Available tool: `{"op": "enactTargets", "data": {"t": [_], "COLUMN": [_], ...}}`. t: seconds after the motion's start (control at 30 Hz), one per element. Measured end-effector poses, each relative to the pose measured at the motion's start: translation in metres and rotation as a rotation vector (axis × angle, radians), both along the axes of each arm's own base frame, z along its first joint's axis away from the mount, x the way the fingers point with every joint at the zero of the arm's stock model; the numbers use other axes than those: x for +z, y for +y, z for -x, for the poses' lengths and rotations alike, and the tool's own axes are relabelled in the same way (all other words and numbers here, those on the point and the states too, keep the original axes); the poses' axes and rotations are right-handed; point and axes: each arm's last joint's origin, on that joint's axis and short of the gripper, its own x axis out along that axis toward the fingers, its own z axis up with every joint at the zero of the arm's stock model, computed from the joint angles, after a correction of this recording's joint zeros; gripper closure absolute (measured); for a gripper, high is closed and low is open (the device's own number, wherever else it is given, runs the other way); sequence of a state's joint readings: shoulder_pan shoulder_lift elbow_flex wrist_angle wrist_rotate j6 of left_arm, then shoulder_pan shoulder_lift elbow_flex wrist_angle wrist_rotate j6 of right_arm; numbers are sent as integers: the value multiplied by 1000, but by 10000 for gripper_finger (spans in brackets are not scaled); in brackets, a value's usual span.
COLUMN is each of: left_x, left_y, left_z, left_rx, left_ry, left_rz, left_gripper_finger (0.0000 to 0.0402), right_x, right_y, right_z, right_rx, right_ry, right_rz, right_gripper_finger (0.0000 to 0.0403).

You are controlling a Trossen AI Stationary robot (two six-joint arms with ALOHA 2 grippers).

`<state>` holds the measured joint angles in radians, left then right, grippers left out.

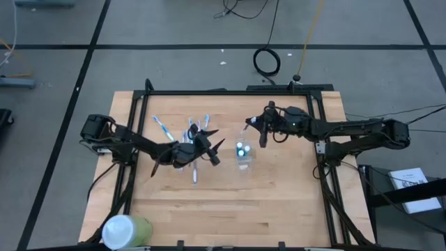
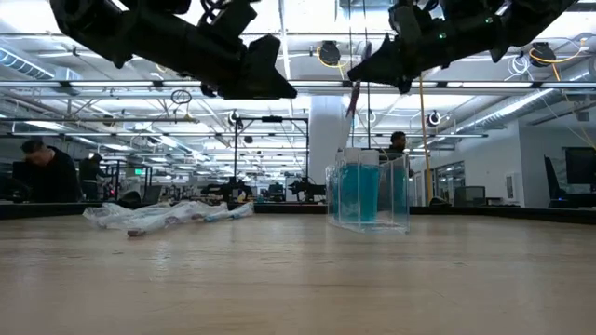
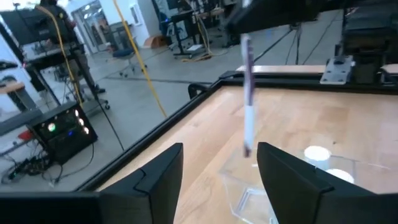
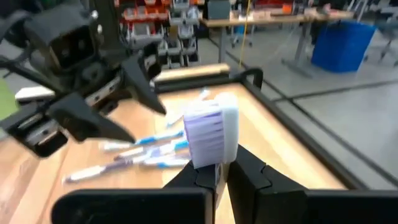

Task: Pick & Place toothbrushing station
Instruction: Put the violet toothbrush into the transparent organizer

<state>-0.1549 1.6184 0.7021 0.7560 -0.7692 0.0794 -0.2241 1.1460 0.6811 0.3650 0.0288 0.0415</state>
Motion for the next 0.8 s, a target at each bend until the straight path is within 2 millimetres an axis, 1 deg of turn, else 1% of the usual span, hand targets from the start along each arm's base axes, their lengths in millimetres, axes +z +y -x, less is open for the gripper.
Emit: {"op": "enactTargets", "data": {"t": [0.1, 0.27, 0.47, 0.67, 0.8], "left_x": [-3, -3, -6, -6, -7], "left_y": [6, 13, 16, 16, 16], "left_z": [0, -2, -2, -2, -1], "left_rx": [4, -13, -15, -14, -13], "left_ry": [1, -19, -9, -13, -3], "left_rz": [37, 90, 109, 116, 118], "left_gripper_finger": [194, 193, 199, 208, 210], "right_x": [-7, -27, -45, -60, -63], "right_y": [0, -2, -4, -5, -6], "right_z": [-2, -10, -19, -25, -27], "right_rx": [-4, -13, -24, -30, -30], "right_ry": [16, 49, 97, 151, 160], "right_rz": [-25, -87, -143, -164, -162], "right_gripper_finger": [395, 395, 395, 390, 391]}}
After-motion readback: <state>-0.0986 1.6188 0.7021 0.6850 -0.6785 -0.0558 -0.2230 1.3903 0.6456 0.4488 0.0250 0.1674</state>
